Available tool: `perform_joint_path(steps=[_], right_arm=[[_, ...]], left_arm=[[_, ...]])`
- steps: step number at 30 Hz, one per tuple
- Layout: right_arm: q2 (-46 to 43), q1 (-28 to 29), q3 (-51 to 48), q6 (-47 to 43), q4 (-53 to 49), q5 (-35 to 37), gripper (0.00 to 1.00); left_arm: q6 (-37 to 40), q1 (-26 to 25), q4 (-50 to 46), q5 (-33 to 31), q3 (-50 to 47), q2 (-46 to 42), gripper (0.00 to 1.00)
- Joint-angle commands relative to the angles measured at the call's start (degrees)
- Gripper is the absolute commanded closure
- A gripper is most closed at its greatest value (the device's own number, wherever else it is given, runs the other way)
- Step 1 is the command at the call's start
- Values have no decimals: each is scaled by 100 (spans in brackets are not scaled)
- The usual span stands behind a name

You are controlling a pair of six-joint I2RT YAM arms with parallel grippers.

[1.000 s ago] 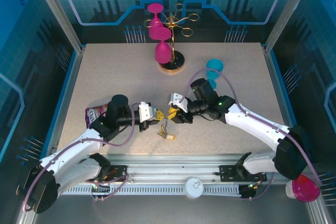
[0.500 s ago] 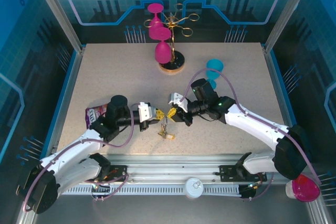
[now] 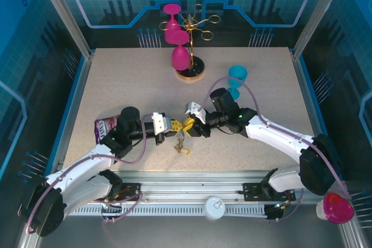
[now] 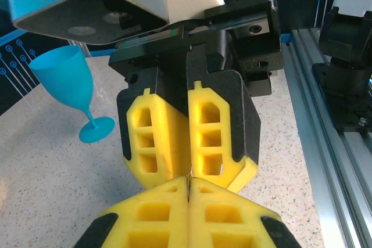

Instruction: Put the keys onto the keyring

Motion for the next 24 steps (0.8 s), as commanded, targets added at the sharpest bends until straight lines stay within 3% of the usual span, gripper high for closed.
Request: perform_joint_path(steps=[1, 7, 14, 24], right_arm=[[-378, -37, -292, -66, 491, 170, 73], [-570, -39, -508, -80, 972, 97, 71], [-611, -34, -521, 24, 1294, -24, 74], [-562, -48, -461, -43, 1239, -140, 100]], left_arm=[[-243, -36, 485, 207, -73, -12, 100], [-838, -34, 1032, 294, -170, 118, 100], [-940, -31, 1112, 345, -159, 167, 100], [-952, -33, 1116, 316, -169, 175, 100]])
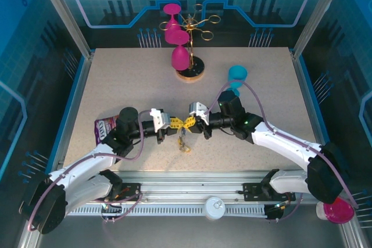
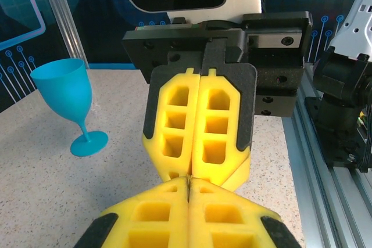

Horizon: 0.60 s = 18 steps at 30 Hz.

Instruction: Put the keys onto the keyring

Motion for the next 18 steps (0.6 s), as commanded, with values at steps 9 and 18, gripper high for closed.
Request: perform_joint_path(steps=[9, 18], right_arm=[[-3, -47, 425, -691, -1011, 133, 100], [283, 80, 1325, -1492, -2489, 540, 100]], left_arm=[[880, -35, -1041, -434, 211, -258, 76], [1273, -37, -1728, -688, 417, -327, 75]])
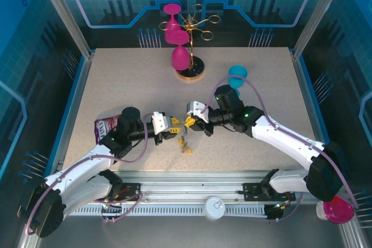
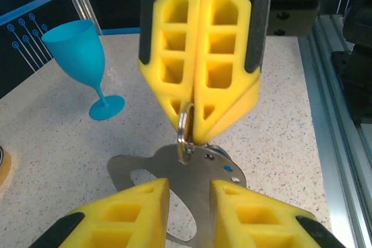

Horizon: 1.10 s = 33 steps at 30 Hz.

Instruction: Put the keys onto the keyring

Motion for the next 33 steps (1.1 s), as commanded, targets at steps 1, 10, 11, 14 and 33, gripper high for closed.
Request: perform_joint_path(steps=[1, 10, 11, 14, 33], right_arm=[[146, 97, 425, -497, -804, 200, 100], [592, 363, 1247, -1172, -1924, 707, 100], [648, 400, 1315, -1211, -1992, 742, 100], [776, 514, 1482, -1328, -2151, 845, 100], [451, 448, 1096, -817, -1257, 780, 79]], left_arm=[[255, -21, -338, -97, 247, -79, 75], [110, -27, -265, 68, 245, -61, 74], [91, -27, -246, 88, 244, -48, 74], [50, -22, -177, 106, 235, -21, 74], [-75, -23, 67, 365, 171, -36, 100]])
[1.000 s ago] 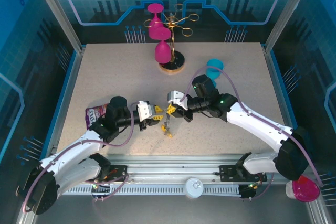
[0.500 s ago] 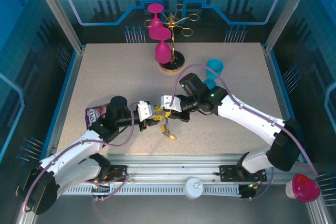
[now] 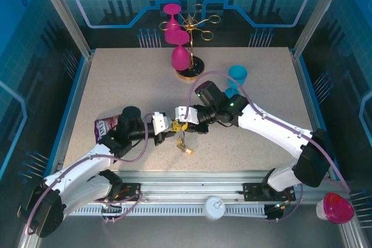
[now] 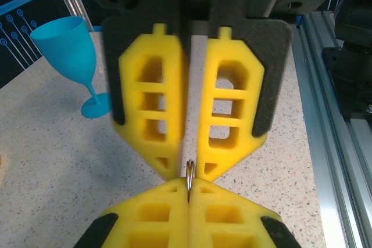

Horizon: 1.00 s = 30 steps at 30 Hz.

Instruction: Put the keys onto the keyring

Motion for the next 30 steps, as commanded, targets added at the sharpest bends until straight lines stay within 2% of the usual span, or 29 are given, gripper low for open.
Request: perform_joint_path(steps=[1, 7, 11, 21, 30], right_arm=[[-570, -241, -553, 565, 991, -523, 78], [-1290, -652, -1997, 1460, 3036, -1068, 77], [-1386, -687, -2448, 1884, 3758, -1285, 72], [-1250, -686, -2555, 2103, 4103, -1538, 70], [-1134, -692, -2477, 2169, 4148, -1756, 87]], left_arm=[[-143, -27, 323, 212, 78, -47, 100], [-688, 49, 1143, 408, -154, 46, 100], [-905, 78, 1419, 579, -179, 190, 100], [-1019, 97, 1468, 792, -189, 269, 100], [-1174, 97, 1630, 912, -195, 295, 100]])
